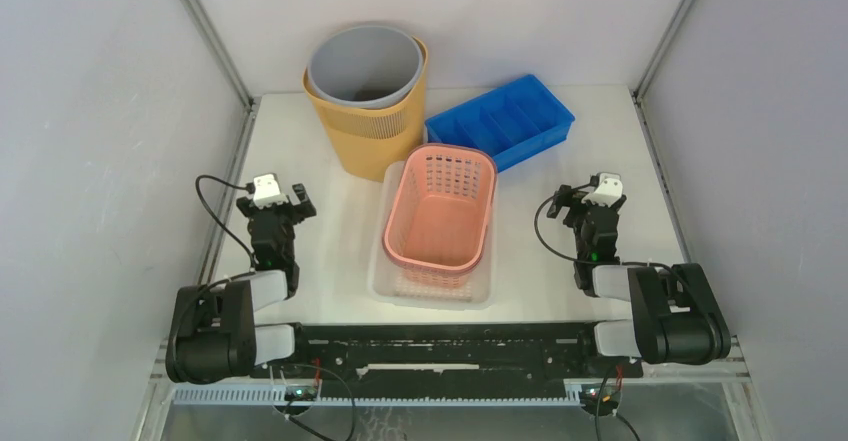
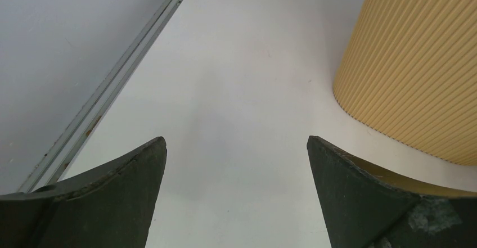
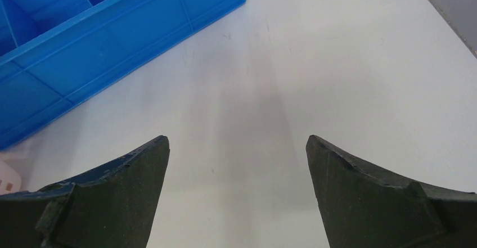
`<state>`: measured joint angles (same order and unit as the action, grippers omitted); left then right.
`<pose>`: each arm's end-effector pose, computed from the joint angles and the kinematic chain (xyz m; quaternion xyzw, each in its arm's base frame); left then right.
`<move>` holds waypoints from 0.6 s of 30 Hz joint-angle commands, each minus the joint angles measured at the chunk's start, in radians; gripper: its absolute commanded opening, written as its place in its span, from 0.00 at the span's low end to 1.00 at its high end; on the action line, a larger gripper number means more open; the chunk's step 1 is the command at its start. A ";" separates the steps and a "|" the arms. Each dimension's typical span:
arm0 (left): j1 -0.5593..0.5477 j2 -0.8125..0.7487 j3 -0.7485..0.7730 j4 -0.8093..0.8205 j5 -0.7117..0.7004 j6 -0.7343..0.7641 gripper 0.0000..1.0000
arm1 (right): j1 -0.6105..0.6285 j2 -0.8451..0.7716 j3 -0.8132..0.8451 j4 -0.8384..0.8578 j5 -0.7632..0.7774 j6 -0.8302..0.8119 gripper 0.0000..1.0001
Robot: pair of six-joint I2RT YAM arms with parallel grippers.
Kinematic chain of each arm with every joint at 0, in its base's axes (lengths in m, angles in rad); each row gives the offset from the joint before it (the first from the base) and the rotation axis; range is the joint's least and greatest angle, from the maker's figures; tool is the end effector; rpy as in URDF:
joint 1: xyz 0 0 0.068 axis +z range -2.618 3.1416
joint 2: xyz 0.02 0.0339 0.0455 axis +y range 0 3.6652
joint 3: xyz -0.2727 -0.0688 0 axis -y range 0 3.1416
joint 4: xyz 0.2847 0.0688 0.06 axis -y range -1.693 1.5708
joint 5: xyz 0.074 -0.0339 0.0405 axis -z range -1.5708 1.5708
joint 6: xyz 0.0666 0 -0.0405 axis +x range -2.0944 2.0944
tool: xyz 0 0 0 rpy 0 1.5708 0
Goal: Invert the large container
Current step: Pick up the container from the container.
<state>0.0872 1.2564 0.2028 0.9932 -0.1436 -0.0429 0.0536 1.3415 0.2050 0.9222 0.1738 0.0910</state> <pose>0.2664 0.0329 0.1466 -0.0963 0.7215 0.0674 0.6823 0.2689 0.0029 0.1164 0.0690 0.7746 -0.0223 0.6283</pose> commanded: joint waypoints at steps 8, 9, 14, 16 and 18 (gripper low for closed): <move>-0.004 -0.006 -0.017 0.051 0.005 0.014 1.00 | -0.004 0.001 0.030 0.025 -0.007 -0.011 1.00; -0.004 -0.005 -0.018 0.051 0.003 0.014 1.00 | -0.003 0.001 0.030 0.026 -0.006 -0.011 1.00; -0.011 -0.010 -0.020 0.052 0.005 0.021 1.00 | 0.012 -0.002 0.017 0.045 0.015 -0.022 1.00; -0.020 -0.012 -0.020 0.051 0.014 0.036 1.00 | 0.028 -0.002 0.009 0.062 0.040 -0.031 1.00; -0.025 -0.017 -0.023 0.052 0.026 0.045 1.00 | 0.049 -0.003 -0.007 0.099 0.067 -0.045 1.00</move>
<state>0.0772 1.2564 0.2028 0.9932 -0.1436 -0.0345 0.0700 1.3415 0.2050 0.9276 0.1905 0.0818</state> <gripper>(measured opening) 0.998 1.000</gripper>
